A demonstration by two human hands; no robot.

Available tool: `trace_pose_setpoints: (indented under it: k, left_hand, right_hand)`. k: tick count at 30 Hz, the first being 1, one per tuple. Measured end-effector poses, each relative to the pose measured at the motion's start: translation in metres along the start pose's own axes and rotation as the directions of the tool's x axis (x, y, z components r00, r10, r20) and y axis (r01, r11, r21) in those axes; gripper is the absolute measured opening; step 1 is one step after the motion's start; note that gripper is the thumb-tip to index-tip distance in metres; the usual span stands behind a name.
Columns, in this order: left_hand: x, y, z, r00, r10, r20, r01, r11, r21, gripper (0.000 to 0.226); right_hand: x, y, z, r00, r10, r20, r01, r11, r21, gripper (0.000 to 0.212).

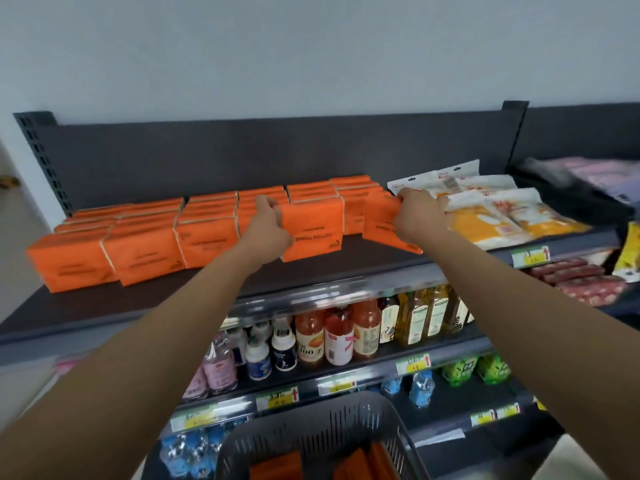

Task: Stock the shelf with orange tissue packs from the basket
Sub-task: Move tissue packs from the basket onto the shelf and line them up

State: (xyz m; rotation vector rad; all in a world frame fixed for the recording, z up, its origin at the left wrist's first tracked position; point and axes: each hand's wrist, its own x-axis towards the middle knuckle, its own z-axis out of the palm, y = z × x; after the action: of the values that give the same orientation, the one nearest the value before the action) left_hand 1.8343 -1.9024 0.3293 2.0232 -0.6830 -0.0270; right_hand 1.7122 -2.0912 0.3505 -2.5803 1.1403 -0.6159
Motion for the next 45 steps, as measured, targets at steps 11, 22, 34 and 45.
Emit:
trace_pose_setpoints:
  k: [11, 22, 34, 45]
  left_hand:
    - [0.04, 0.006, 0.064, 0.985, -0.167, -0.034, 0.168, 0.986, 0.024, 0.049]
    - [0.053, 0.001, 0.095, 0.948, 0.001, -0.318, 0.127, 0.915, 0.382, 0.037]
    - [0.057, 0.007, 0.107, 0.897, -0.125, -0.424, 0.222, 0.957, 0.187, 0.033]
    - [0.044, -0.004, 0.096, 0.936, -0.091, -0.341, 0.182, 0.953, 0.244, 0.027]
  right_hand:
    - [0.066, 0.033, 0.017, 0.976, -0.189, 0.109, 0.193, 0.98, -0.036, 0.054]
    - [0.105, 0.047, 0.05, 0.95, -0.275, 0.147, 0.264, 0.96, 0.094, 0.058]
    - [0.108, 0.057, 0.074, 0.979, -0.159, 0.124, 0.091, 0.897, 0.432, 0.07]
    - [0.096, 0.059, 0.078, 0.988, -0.119, 0.094, 0.062, 0.886, 0.46, 0.055]
